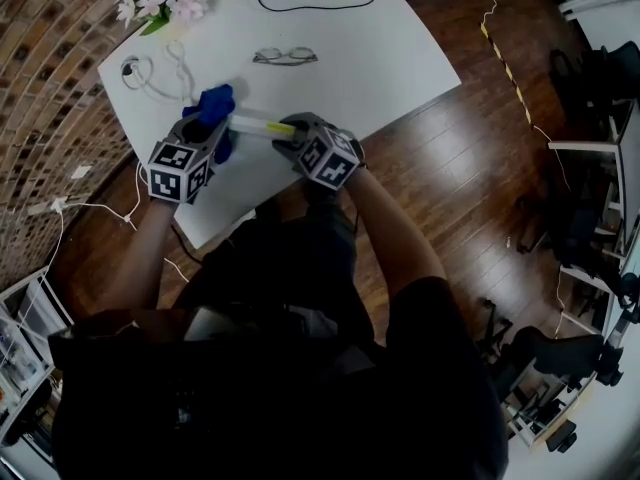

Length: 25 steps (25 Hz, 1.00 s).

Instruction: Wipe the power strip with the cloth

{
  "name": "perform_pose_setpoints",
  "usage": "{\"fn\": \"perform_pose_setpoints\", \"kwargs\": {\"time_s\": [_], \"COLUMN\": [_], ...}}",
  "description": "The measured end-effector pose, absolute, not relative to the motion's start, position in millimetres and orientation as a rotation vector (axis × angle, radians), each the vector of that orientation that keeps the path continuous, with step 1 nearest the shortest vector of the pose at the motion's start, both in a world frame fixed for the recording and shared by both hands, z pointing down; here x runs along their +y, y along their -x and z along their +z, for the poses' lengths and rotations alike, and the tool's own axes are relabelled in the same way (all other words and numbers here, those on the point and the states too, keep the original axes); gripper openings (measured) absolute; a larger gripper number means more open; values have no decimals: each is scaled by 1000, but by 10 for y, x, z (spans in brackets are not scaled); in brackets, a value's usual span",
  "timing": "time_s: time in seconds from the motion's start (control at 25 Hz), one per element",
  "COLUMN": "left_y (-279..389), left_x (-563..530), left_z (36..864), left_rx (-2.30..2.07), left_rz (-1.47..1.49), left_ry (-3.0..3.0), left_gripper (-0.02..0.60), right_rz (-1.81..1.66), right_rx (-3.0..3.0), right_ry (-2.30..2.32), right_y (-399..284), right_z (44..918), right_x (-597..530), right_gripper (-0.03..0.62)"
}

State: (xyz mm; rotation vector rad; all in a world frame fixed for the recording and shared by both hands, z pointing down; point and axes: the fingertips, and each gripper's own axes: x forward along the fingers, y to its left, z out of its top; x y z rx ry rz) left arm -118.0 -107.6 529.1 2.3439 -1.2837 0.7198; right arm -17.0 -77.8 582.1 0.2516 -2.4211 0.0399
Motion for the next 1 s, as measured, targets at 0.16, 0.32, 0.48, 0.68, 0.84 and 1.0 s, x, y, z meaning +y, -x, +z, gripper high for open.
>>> {"fn": "perform_pose_setpoints", "kwargs": {"time_s": [0.16,0.32,0.48,0.68,0.84,1.0], "left_y": [1202,1215,1199,1193,1223,1311], "left_x": [-1074,-1075,-1067,-1063,-1092,-1082], "left_z": [5297,5294,5300,5303,5302,5302], "left_rx": [-1298,-1310,-1318,-1316,-1297,-1324], "left_rz": [729,695,680,677,688,709], "left_ry": [-2361,-2359,-2339,-2335,-2357,-2345], "left_gripper": [107,107,107,107,107,108], "right_rz": [46,88,19,-51,-111,-170], "right_rx": [-2374,-2447,-2462,-2351,-2288,-2247], "right_ry": [-221,-246,-277,-238,-217,-222], "right_y": [121,224,440,540,540,533], "right_z": [5804,5524,5351,5453,5527,5543], "right_x": [-681,-640,-649,-691,-712,-714], "right_gripper": [202,219,221,219,147,147]}}
